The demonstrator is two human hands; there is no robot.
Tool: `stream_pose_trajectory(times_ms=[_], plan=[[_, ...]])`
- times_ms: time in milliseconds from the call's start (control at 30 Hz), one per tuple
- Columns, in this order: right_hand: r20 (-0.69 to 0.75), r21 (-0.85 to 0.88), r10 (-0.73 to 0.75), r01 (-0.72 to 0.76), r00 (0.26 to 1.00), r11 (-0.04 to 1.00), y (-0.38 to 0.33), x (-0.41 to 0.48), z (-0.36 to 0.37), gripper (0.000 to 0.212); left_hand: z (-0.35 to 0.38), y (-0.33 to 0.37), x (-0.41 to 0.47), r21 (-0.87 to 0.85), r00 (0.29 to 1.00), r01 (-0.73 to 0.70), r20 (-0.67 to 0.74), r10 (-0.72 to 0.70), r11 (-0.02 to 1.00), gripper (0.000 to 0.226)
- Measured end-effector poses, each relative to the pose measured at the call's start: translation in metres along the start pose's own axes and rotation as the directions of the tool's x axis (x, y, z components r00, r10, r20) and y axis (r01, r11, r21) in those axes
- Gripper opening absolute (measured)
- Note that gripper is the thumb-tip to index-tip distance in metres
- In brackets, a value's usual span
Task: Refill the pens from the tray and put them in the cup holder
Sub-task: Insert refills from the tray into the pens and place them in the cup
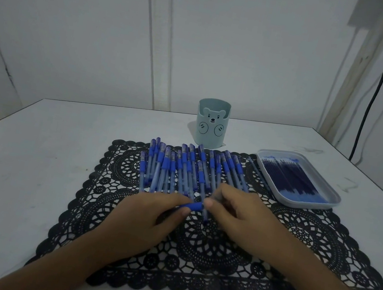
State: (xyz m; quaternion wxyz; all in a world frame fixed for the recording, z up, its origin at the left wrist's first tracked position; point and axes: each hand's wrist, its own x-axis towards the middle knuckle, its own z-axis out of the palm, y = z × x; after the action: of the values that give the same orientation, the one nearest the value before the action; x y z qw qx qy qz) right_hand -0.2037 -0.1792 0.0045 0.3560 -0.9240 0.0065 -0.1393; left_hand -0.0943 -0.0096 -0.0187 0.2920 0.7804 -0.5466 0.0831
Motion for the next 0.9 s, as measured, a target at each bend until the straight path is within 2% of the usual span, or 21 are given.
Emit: stream_pose_trajectory(times_ms=[100,233,433,533,600,667,733,800,900], plan=[[-0.027,0.028,-0.012,0.013,1.000,1.000,0.000,-0.001,-0.002,0.035,0.002,0.000,0.001,-0.008,1.000,0.000,0.011,0.000,1.000,0.041],[0.026,-0.008,-0.021,0.021,0.999,1.000,0.003,-0.001,-0.003,0.026,0.001,0.002,0.001,0.050,0.999,-0.034,-0.039,0.036,0.998,0.031],[-0.051,-0.068,-0.037,0.034,0.998,0.997,0.001,0.001,0.000,0.036,0.000,0.005,0.002,0.142,0.982,-0.093,-0.153,0.115,0.985,0.038],[-0.082,-0.173,0.004,-0.018,0.997,0.985,-0.002,0.001,-0.005,0.039,0.001,0.003,0.001,0.143,0.981,-0.072,-0.169,0.096,0.987,0.036],[-0.103,-0.317,0.041,-0.071,0.994,0.946,-0.004,-0.001,-0.012,0.044,0.000,0.001,0.002,0.110,0.981,-0.041,-0.186,0.062,0.993,0.037],[-0.018,-0.489,0.099,-0.095,0.995,0.867,-0.003,-0.003,-0.019,0.039,-0.002,-0.001,0.003,0.070,0.976,-0.008,-0.216,0.023,0.998,0.037],[0.118,-0.570,0.177,-0.079,0.977,0.817,-0.001,-0.005,-0.020,0.030,-0.002,-0.003,0.003,0.040,0.971,0.006,-0.240,0.004,0.999,0.037],[0.168,-0.556,0.208,-0.081,0.964,0.827,0.000,-0.005,-0.018,0.022,-0.001,-0.003,0.003,0.047,0.969,-0.001,-0.246,0.013,0.999,0.038],[0.111,-0.412,0.183,-0.122,0.977,0.903,-0.002,-0.005,-0.021,0.014,-0.001,-0.002,0.001,0.077,0.974,-0.016,-0.225,0.033,0.997,0.037]])
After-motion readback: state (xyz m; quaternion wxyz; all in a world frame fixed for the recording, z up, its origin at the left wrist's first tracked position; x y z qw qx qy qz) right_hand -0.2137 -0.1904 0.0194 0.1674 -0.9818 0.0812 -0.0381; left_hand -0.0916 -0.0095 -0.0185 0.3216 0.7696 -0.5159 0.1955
